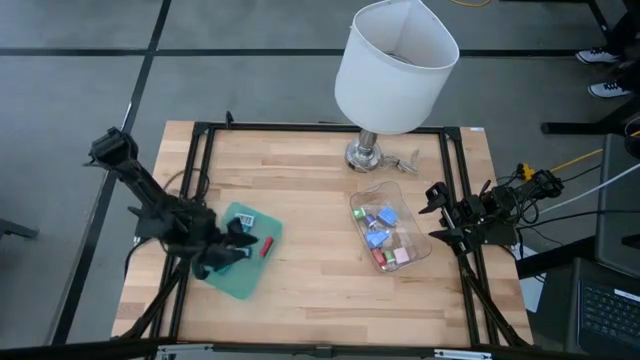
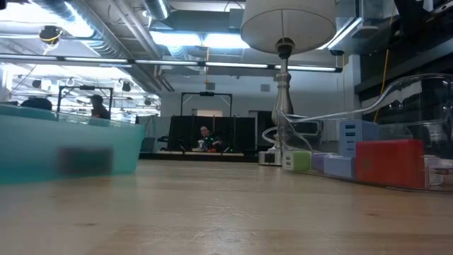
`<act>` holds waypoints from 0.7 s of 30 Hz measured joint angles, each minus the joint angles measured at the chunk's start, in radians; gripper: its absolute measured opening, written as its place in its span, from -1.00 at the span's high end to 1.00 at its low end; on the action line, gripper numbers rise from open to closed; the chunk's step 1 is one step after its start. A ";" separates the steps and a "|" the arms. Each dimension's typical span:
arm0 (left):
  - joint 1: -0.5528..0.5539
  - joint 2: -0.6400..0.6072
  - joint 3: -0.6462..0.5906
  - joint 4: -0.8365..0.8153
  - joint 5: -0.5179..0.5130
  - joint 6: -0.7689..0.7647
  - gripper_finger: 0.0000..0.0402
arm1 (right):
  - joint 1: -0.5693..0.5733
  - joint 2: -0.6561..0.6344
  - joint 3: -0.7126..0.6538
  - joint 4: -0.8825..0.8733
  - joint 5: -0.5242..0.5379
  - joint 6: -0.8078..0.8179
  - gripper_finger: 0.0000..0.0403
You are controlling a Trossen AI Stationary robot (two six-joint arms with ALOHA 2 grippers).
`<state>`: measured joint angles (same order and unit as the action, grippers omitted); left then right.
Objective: Pick & Place Office items
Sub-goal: Return to Home Position
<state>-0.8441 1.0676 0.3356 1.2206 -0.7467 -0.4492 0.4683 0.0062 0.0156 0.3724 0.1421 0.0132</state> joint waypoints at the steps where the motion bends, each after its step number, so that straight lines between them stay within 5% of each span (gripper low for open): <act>1: 0.007 0.000 0.047 0.014 0.033 0.097 -0.24 | 0.000 0.000 0.000 0.000 0.000 0.000 -0.39; 4: 0.029 0.005 0.244 -0.167 0.090 0.271 -0.17 | 0.000 0.000 0.000 0.000 0.000 0.000 -0.39; 9: 0.103 0.094 0.662 -0.874 0.135 0.238 -0.08 | 0.000 0.000 0.000 0.000 0.000 0.000 -0.39; 12: 0.114 0.144 0.832 -1.035 0.137 0.338 -0.06 | 0.000 0.000 0.000 0.000 0.000 0.000 -0.39; 16: 0.103 0.118 0.909 -1.103 0.133 0.464 -0.07 | 0.000 0.000 0.000 0.000 0.000 0.000 -0.39; 21: 0.069 0.042 0.908 -1.268 -0.042 0.404 -0.05 | 0.000 0.000 0.000 0.000 0.000 0.000 -0.39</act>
<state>-0.7755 1.1094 1.2437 -0.0476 -0.7889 -0.0452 0.4679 0.0062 0.0155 0.3721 0.1420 0.0132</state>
